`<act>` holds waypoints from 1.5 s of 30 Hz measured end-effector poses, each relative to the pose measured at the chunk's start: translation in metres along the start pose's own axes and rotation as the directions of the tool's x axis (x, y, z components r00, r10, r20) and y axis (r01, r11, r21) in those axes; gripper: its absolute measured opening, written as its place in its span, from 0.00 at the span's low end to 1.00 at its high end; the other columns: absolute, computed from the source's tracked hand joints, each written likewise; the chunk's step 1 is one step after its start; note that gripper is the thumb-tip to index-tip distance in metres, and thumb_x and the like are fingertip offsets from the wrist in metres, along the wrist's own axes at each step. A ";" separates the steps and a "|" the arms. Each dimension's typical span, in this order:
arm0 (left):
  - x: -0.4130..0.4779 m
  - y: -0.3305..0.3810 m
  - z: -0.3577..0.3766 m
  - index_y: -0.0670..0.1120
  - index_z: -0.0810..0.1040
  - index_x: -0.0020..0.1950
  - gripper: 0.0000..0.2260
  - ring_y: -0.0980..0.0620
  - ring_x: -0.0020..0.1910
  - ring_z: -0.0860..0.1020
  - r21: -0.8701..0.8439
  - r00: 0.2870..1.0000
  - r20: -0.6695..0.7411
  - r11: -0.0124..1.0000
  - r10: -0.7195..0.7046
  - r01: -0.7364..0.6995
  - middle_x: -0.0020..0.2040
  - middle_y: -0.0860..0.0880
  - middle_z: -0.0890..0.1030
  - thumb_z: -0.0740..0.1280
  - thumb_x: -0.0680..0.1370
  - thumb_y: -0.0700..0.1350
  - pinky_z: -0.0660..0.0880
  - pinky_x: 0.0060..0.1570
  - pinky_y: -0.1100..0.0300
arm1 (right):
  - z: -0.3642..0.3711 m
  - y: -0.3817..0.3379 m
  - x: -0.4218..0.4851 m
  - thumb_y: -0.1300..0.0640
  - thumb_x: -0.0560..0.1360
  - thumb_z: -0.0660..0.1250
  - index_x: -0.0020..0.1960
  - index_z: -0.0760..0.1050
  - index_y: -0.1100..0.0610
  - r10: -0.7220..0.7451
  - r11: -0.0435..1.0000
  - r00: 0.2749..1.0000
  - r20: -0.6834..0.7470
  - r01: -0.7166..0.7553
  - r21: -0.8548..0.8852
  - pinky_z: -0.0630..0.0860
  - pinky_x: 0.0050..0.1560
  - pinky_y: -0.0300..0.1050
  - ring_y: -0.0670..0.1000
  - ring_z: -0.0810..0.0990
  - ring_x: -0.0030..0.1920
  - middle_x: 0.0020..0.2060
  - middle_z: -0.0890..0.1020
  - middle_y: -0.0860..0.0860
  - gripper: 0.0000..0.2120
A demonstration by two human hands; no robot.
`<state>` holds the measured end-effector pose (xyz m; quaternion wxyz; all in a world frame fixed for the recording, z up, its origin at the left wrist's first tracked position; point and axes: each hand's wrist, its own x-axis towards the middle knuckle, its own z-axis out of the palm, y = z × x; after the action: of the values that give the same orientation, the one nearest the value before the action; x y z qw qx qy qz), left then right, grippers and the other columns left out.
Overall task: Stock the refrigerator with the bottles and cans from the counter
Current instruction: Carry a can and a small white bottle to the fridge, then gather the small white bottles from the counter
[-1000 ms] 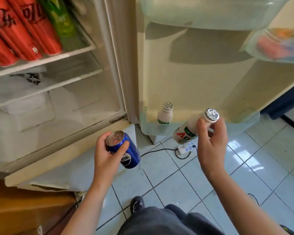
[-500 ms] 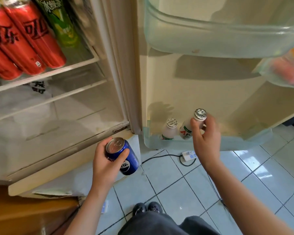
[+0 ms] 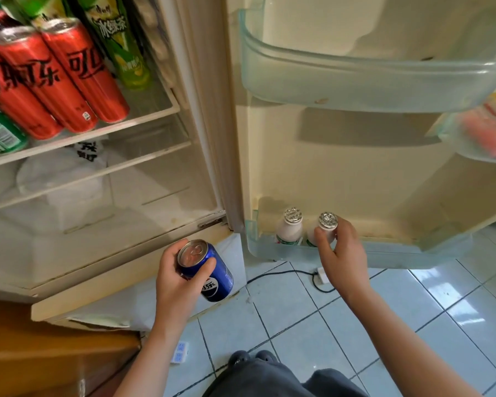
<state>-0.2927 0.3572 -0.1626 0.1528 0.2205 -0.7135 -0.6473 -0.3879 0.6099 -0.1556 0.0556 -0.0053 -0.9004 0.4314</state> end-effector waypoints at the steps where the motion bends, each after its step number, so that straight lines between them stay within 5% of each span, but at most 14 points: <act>1: -0.001 0.001 0.000 0.59 0.75 0.53 0.22 0.61 0.49 0.79 0.006 1.000 -0.008 1.000 0.001 -0.001 0.49 0.58 0.80 0.77 0.66 0.42 0.73 0.47 0.63 | -0.001 0.000 0.001 0.54 0.76 0.63 0.57 0.72 0.59 0.004 1.000 1.000 0.013 -0.005 0.002 0.66 0.45 0.43 0.51 0.73 0.49 0.49 0.75 0.49 0.13; 5: -0.006 0.002 0.000 0.60 0.74 0.52 0.22 0.61 0.49 0.79 0.024 0.999 -0.036 1.000 0.011 -0.010 0.49 0.61 0.80 0.77 0.68 0.39 0.73 0.46 0.64 | -0.004 -0.008 -0.002 0.55 0.73 0.69 0.68 0.66 0.60 -0.008 0.999 0.999 -0.045 0.010 0.037 0.65 0.60 0.41 0.52 0.69 0.64 0.64 0.71 0.54 0.26; 10: -0.009 0.007 -0.008 0.63 0.75 0.50 0.21 0.62 0.49 0.79 0.022 0.993 -0.106 0.998 0.054 -0.052 0.48 0.61 0.80 0.77 0.65 0.43 0.75 0.43 0.66 | 0.005 -0.043 -0.010 0.57 0.71 0.66 0.64 0.68 0.63 -0.254 0.954 0.938 -0.235 0.284 0.099 0.58 0.65 0.32 0.53 0.67 0.66 0.65 0.70 0.57 0.23; 13: -0.003 0.018 -0.015 0.60 0.75 0.51 0.23 0.62 0.49 0.78 0.030 0.988 -0.125 0.995 0.094 -0.091 0.48 0.60 0.80 0.77 0.67 0.37 0.74 0.44 0.65 | 0.010 -0.068 -0.009 0.57 0.72 0.65 0.62 0.70 0.62 -0.313 0.929 0.914 -0.258 0.351 0.117 0.61 0.68 0.45 0.54 0.67 0.66 0.64 0.71 0.56 0.20; 15: 0.006 0.036 -0.021 0.60 0.75 0.52 0.21 0.62 0.49 0.78 0.030 0.980 -0.136 0.989 0.145 -0.143 0.48 0.60 0.80 0.77 0.65 0.42 0.75 0.44 0.67 | 0.010 -0.086 -0.005 0.58 0.71 0.65 0.60 0.71 0.62 -0.358 0.910 0.884 -0.300 0.403 0.100 0.63 0.68 0.56 0.53 0.67 0.66 0.63 0.71 0.57 0.18; 16: 0.012 0.046 -0.024 0.59 0.74 0.52 0.21 0.62 0.49 0.78 0.031 0.975 -0.137 0.984 0.176 -0.173 0.49 0.60 0.80 0.76 0.64 0.45 0.75 0.44 0.69 | 0.010 -0.095 -0.001 0.60 0.71 0.65 0.60 0.71 0.63 -0.379 0.896 0.873 -0.306 0.429 0.117 0.62 0.69 0.53 0.53 0.67 0.66 0.63 0.71 0.57 0.18; 18: 0.028 0.065 -0.029 0.58 0.74 0.53 0.21 0.62 0.49 0.78 0.034 0.964 -0.142 0.974 0.226 -0.224 0.49 0.60 0.80 0.75 0.63 0.49 0.75 0.44 0.70 | 0.009 -0.111 0.007 0.61 0.71 0.65 0.60 0.71 0.63 -0.428 0.860 0.852 -0.301 0.486 0.152 0.61 0.67 0.39 0.52 0.68 0.66 0.62 0.71 0.55 0.17; 21: 0.059 0.091 -0.033 0.57 0.73 0.55 0.22 0.63 0.48 0.79 -0.009 0.948 -0.160 0.960 0.274 -0.279 0.49 0.58 0.79 0.75 0.66 0.43 0.74 0.44 0.71 | 0.010 -0.131 0.021 0.58 0.73 0.63 0.60 0.71 0.61 -0.476 0.821 0.838 -0.267 0.532 0.208 0.63 0.63 0.33 0.46 0.69 0.63 0.60 0.73 0.53 0.17; 27: 0.137 0.146 -0.029 0.46 0.71 0.63 0.23 0.57 0.56 0.76 0.033 0.895 -0.152 0.908 0.418 -0.418 0.58 0.50 0.76 0.74 0.71 0.39 0.72 0.56 0.67 | 0.016 -0.160 0.043 0.49 0.74 0.65 0.61 0.69 0.52 -0.482 0.819 0.858 -0.178 0.513 0.257 0.70 0.56 0.34 0.42 0.75 0.54 0.55 0.75 0.46 0.17; 32: 0.196 0.182 -0.015 0.46 0.68 0.68 0.27 0.58 0.59 0.72 0.137 0.869 -0.152 0.880 0.472 -0.454 0.60 0.55 0.73 0.74 0.71 0.45 0.68 0.60 0.67 | 0.020 -0.165 0.051 0.46 0.74 0.63 0.58 0.72 0.55 -0.458 0.860 0.857 -0.236 0.495 0.128 0.75 0.52 0.49 0.47 0.76 0.49 0.48 0.75 0.47 0.17; 41: 0.261 0.194 0.006 0.43 0.65 0.70 0.29 0.47 0.66 0.70 0.281 0.877 -0.164 0.874 0.452 -0.397 0.67 0.44 0.71 0.72 0.73 0.47 0.66 0.68 0.55 | 0.033 -0.165 0.049 0.49 0.76 0.59 0.60 0.74 0.65 -0.501 0.849 0.804 -0.319 0.528 -0.004 0.67 0.52 0.31 0.40 0.70 0.48 0.48 0.77 0.54 0.21; 45: 0.275 0.194 0.010 0.42 0.63 0.72 0.30 0.47 0.68 0.68 0.304 0.872 -0.214 0.878 0.441 -0.369 0.69 0.44 0.68 0.71 0.73 0.48 0.64 0.67 0.58 | 0.038 -0.166 0.050 0.51 0.77 0.59 0.59 0.74 0.67 -0.508 0.845 0.786 -0.352 0.535 -0.025 0.69 0.50 0.35 0.42 0.70 0.48 0.47 0.77 0.56 0.21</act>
<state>-0.5562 0.2371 0.0098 0.3549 0.1709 -0.7922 -0.4662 -0.4348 0.4796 -0.0453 0.3295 0.1703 -0.8256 0.4252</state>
